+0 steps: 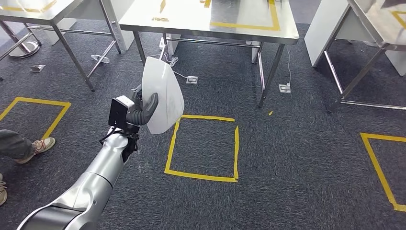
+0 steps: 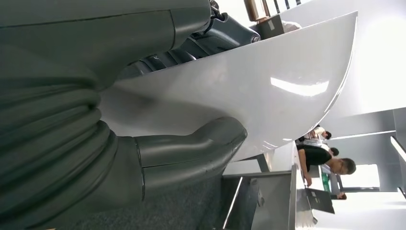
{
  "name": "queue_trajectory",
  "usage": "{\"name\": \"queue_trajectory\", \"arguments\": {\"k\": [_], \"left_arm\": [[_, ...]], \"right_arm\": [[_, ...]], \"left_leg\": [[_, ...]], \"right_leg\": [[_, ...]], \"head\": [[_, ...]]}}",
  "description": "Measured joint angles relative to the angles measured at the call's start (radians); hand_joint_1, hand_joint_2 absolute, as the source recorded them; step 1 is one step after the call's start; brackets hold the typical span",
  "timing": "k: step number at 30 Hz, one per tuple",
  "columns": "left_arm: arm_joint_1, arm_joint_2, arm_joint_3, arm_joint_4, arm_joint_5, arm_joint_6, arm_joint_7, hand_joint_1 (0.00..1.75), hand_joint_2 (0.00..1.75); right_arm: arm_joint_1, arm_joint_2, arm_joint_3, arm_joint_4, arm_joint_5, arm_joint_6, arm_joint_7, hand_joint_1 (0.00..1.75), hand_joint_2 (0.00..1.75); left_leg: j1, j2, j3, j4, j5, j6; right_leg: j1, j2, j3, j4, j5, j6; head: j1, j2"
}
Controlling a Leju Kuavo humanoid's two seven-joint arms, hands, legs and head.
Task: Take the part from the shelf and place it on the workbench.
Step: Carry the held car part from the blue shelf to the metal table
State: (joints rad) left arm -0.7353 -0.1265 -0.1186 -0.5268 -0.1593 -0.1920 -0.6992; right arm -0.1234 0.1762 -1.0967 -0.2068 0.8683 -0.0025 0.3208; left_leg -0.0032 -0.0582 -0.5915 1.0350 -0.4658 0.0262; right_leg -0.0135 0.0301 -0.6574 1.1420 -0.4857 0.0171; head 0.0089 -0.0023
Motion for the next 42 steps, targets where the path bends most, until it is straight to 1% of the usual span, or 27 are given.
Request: {"name": "queue_trajectory", "arguments": {"k": [2,3,4,5,8,14,17,18,21,22,23,25,26,27,28,29,30,31,32,33,34,35,36,38,40,41,42], "left_arm": [[-0.004,-0.005,0.000,0.003,-0.002,0.001,0.000,1.75,1.75],[-0.006,-0.007,0.000,0.005,-0.004,0.002,0.000,1.75,1.75],[-0.007,-0.008,0.000,0.007,-0.004,0.003,0.000,1.75,1.75],[-0.009,-0.009,0.000,0.008,-0.005,0.004,0.000,1.75,1.75],[-0.016,-0.009,0.000,0.012,-0.001,0.006,0.000,1.75,1.75],[-0.019,-0.013,0.000,0.011,0.015,0.006,0.000,1.75,1.75],[-0.019,-0.013,0.001,0.012,0.019,0.008,0.000,1.75,1.75],[-0.018,-0.013,0.002,0.012,0.022,0.009,0.000,1.75,1.75],[-0.017,-0.015,0.005,0.011,0.035,0.011,0.000,1.75,1.75],[-0.018,-0.015,0.006,0.010,0.040,0.012,0.000,1.75,1.75],[-0.020,-0.016,0.006,0.010,0.043,0.012,0.000,1.75,1.75],[-0.019,-0.016,0.008,0.010,0.048,0.013,0.000,1.75,1.75],[-0.015,-0.016,0.009,0.011,0.049,0.013,0.000,1.75,1.75],[-0.012,-0.017,0.009,0.011,0.050,0.011,0.000,1.75,1.75],[-0.009,-0.017,0.010,0.012,0.051,0.010,0.000,1.75,1.75],[-0.007,-0.017,0.010,0.012,0.052,0.009,0.000,1.75,1.75],[-0.007,-0.017,0.011,0.012,0.053,0.008,0.000,1.75,1.75],[-0.008,-0.017,0.011,0.012,0.054,0.008,0.000,1.75,1.75],[-0.009,-0.017,0.012,0.012,0.054,0.007,0.000,1.75,1.75],[-0.009,-0.017,0.012,0.011,0.054,0.006,0.000,1.75,1.75],[-0.008,-0.017,0.013,0.011,0.055,0.006,0.000,1.75,1.75],[-0.008,-0.018,0.013,0.011,0.055,0.005,0.000,1.75,1.75],[-0.007,-0.018,0.013,0.011,0.055,0.004,0.000,1.75,1.75],[-0.010,-0.018,0.013,0.010,0.056,0.004,0.000,1.75,1.75],[-0.014,-0.018,0.013,0.010,0.058,0.004,0.000,1.75,1.75],[-0.014,-0.018,0.013,0.011,0.058,0.005,0.000,1.75,1.75],[-0.012,-0.017,0.013,0.012,0.058,0.005,0.000,1.75,1.75]], "right_arm": [[0.001,-0.002,0.000,0.000,-0.001,-0.009,-0.001,0.00,0.00],[0.001,-0.003,0.000,0.000,-0.001,-0.017,-0.001,0.00,0.00],[0.001,-0.002,0.000,0.000,-0.002,-0.025,-0.001,0.00,0.00],[0.001,-0.002,0.000,0.000,-0.002,-0.034,-0.001,0.00,0.00],[0.001,-0.002,0.000,0.000,-0.004,-0.052,-0.001,0.00,0.00],[0.002,-0.001,0.000,0.000,-0.009,-0.059,-0.001,0.00,0.00],[0.002,0.000,0.000,0.000,-0.011,-0.052,-0.001,0.00,0.00],[0.003,0.000,0.000,0.000,-0.011,-0.050,-0.001,0.00,0.00],[0.006,0.002,0.000,0.000,-0.010,-0.045,-0.001,0.00,0.00],[0.005,0.002,0.000,0.000,-0.009,-0.044,0.000,0.00,0.00],[0.004,0.002,0.000,0.000,-0.009,-0.044,0.000,0.00,0.00],[0.003,0.002,0.000,0.000,-0.009,-0.046,-0.001,0.00,0.00],[0.003,0.002,0.000,0.000,-0.009,-0.048,-0.001,0.00,0.00],[0.004,0.002,0.000,0.000,-0.009,-0.050,0.000,0.00,0.00],[0.005,0.002,-0.001,0.000,-0.008,-0.051,0.001,0.00,0.00],[0.007,0.002,-0.001,0.000,-0.008,-0.052,0.002,0.00,0.00],[0.007,0.002,-0.001,0.000,-0.009,-0.052,0.002,0.00,0.00],[0.008,0.005,-0.001,0.001,-0.009,-0.052,0.001,0.00,0.00],[0.008,0.006,-0.001,0.002,-0.009,-0.052,-0.003,0.00,0.00],[0.008,0.008,-0.001,0.002,-0.009,-0.053,-0.008,0.00,0.00],[0.010,0.009,-0.001,0.002,-0.009,-0.054,-0.015,0.00,0.00],[0.011,0.008,-0.001,0.002,-0.008,-0.056,-0.020,0.00,0.00],[0.013,0.008,-0.001,0.002,-0.006,-0.057,-0.023,0.00,0.00],[0.014,0.008,-0.001,0.002,-0.005,-0.057,-0.024,0.00,0.00],[0.014,0.008,-0.001,0.002,-0.004,-0.056,-0.025,0.00,0.00],[0.015,0.008,-0.001,0.002,-0.002,-0.056,-0.025,0.00,0.00],[0.015,0.008,-0.001,0.002,-0.001,-0.055,-0.025,0.00,0.00]], "left_leg": [[0.000,-0.015,-0.005,0.002,0.002,-0.008],[0.002,-0.022,-0.007,0.001,0.003,-0.015],[0.003,-0.028,-0.008,-0.003,0.006,-0.022],[0.004,-0.031,-0.007,-0.008,0.010,-0.021],[0.000,-0.032,-0.002,-0.022,0.018,-0.009],[0.002,-0.028,0.003,-0.034,0.023,-0.023],[0.003,-0.028,0.004,-0.035,0.025,-0.032],[0.002,-0.028,0.003,-0.037,0.024,-0.030],[0.005,-0.023,0.026,-0.066,0.022,-0.003],[0.008,-0.020,0.038,-0.076,0.025,0.004],[0.012,-0.017,0.048,-0.082,0.028,0.006],[0.015,-0.010,0.049,-0.082,0.029,0.003],[0.018,-0.007,0.048,-0.081,0.029,-0.001],[0.023,-0.005,0.047,-0.078,0.027,-0.008],[0.031,-0.003,0.046,-0.073,0.023,-0.019],[0.042,-0.003,0.044,-0.063,0.016,-0.033],[0.053,-0.002,0.041,-0.049,0.007,-0.049],[0.060,-0.002,0.036,-0.030,-0.004,-0.066],[0.064,-0.003,0.028,-0.014,-0.016,-0.080],[0.064,-0.003,0.020,-0.002,-0.025,-0.091],[0.063,-0.003,0.017,0.006,-0.030,-0.099],[0.063,-0.003,0.015,0.006,-0.034,-0.105],[0.064,0.004,0.017,0.011,-0.036,-0.108],[0.061,0.030,-0.005,0.061,-0.053,-0.108],[0.052,0.051,-0.073,0.177,-0.093,-0.101],[0.047,0.053,-0.114,0.236,-0.111,-0.096],[0.041,0.054,-0.145,0.273,-0.115,-0.090]], "right_leg": [[0.003,0.032,0.047,-0.096,0.026,-0.007],[0.004,0.038,0.051,-0.109,0.024,-0.009],[0.006,0.029,0.052,-0.114,0.027,-0.010],[0.006,0.025,0.054,-0.119,0.030,-0.008],[0.003,0.021,0.056,-0.132,0.039,-0.004],[0.005,0.023,0.055,-0.132,0.041,-0.016],[0.006,0.023,0.054,-0.131,0.041,-0.017],[0.005,0.023,0.056,-0.130,0.046,-0.016],[0.006,0.016,0.049,-0.102,0.072,-0.002],[0.006,0.010,0.038,-0.079,0.063,0.003],[0.005,0.003,0.023,-0.050,0.038,0.006],[-0.003,-0.008,-0.027,0.050,-0.028,0.014],[-0.010,-0.012,-0.051,0.096,-0.049,0.020],[-0.017,-0.014,-0.066,0.120,-0.056,0.028],[-0.026,-0.016,-0.062,0.110,-0.044,0.039],[-0.037,-0.017,-0.040,0.063,-0.015,0.053],[-0.047,-0.016,-0.010,0.002,0.011,0.071],[-0.053,-0.010,0.012,-0.048,0.017,0.083],[-0.056,-0.007,0.025,-0.074,0.013,0.083],[-0.056,-0.005,0.024,-0.075,0.001,0.073],[-0.053,-0.005,0.019,-0.063,-0.011,0.053],[-0.052,-0.009,0.019,-0.054,-0.009,0.033],[-0.050,-0.011,0.023,-0.051,-0.006,0.021],[-0.045,-0.013,0.034,-0.053,-0.009,0.007],[-0.038,-0.017,0.044,-0.058,-0.014,-0.002],[-0.033,-0.019,0.048,-0.059,-0.018,-0.006],[-0.028,-0.020,0.053,-0.060,-0.023,-0.010]], "head": [[0.000,0.000],[0.000,0.000],[0.001,0.000],[0.001,0.000],[-0.002,0.000],[-0.002,0.000],[-0.002,0.000],[-0.002,0.000],[-0.003,0.000],[-0.001,0.000],[0.002,0.000],[0.007,0.000],[0.008,0.000],[0.008,0.000],[0.008,0.000],[0.009,0.000],[0.009,0.000],[0.014,0.000],[0.018,0.000],[0.022,0.000],[0.023,0.000],[0.021,0.000],[0.017,0.000],[0.009,0.000],[0.003,0.000],[0.002,0.000],[0.001,0.000]]}}
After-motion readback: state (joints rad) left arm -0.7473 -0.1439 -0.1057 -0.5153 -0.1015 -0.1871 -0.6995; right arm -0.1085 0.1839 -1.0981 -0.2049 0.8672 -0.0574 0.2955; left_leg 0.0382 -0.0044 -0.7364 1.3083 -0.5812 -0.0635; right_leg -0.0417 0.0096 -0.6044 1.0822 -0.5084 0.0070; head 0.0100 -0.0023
